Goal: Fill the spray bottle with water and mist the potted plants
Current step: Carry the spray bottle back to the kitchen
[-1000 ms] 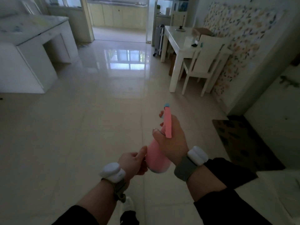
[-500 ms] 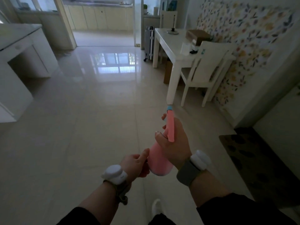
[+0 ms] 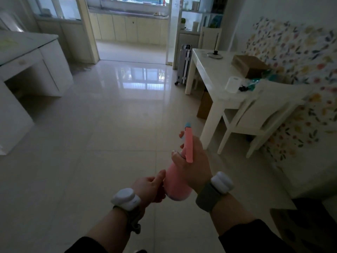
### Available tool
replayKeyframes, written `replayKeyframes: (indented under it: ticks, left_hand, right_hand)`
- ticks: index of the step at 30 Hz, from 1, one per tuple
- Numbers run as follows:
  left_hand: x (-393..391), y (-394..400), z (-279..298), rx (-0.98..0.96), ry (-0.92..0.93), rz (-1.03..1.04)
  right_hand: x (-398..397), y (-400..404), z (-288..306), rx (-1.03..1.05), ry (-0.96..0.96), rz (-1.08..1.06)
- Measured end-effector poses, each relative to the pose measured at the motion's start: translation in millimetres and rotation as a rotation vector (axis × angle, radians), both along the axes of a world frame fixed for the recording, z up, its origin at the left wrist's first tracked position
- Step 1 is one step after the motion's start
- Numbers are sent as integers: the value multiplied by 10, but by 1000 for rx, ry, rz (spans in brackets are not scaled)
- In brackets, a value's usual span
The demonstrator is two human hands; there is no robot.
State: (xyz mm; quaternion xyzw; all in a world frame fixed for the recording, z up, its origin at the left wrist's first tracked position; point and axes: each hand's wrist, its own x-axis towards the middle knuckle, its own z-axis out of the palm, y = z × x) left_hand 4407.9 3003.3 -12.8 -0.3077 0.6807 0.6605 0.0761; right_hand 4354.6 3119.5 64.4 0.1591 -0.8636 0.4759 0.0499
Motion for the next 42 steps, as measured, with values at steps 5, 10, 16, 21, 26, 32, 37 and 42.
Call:
replayKeyframes:
  ticks: [5,10,16,21,26,32,37,42]
  left_hand:
    - [-1185,-542,-70,1,12,-3]
    - [-2380,-1132,24,-14,26,-55]
    - [-3749,-1720,82,-11,3,-50]
    - [-5103,-2061,-18,-18,1,-47]
    - [-6338,-2353,94,-36,3,22]
    - [-7676,-2831,148,-17,10,54]
    - [-8969,-3469,7,-13,-4,59]
    - [-10012,-4004,104,-14,-3,13]
  right_hand:
    - [-1131,-532,-56,-4,39,-22]
    - [-2236,-1076,78,-71,42,-49]
    - [-3606,-1672,140,-56,15,-85]
    - [-5002,-2005,7,-45,16,-51]
    - [-6311,-2329,70,-30,42,14]
    - [-7780,-2846,60,-33,26,50]
    - [-9090,-3490,-80,-35,25,58]
    - [-10078,-3982,-44,-30,28,25]
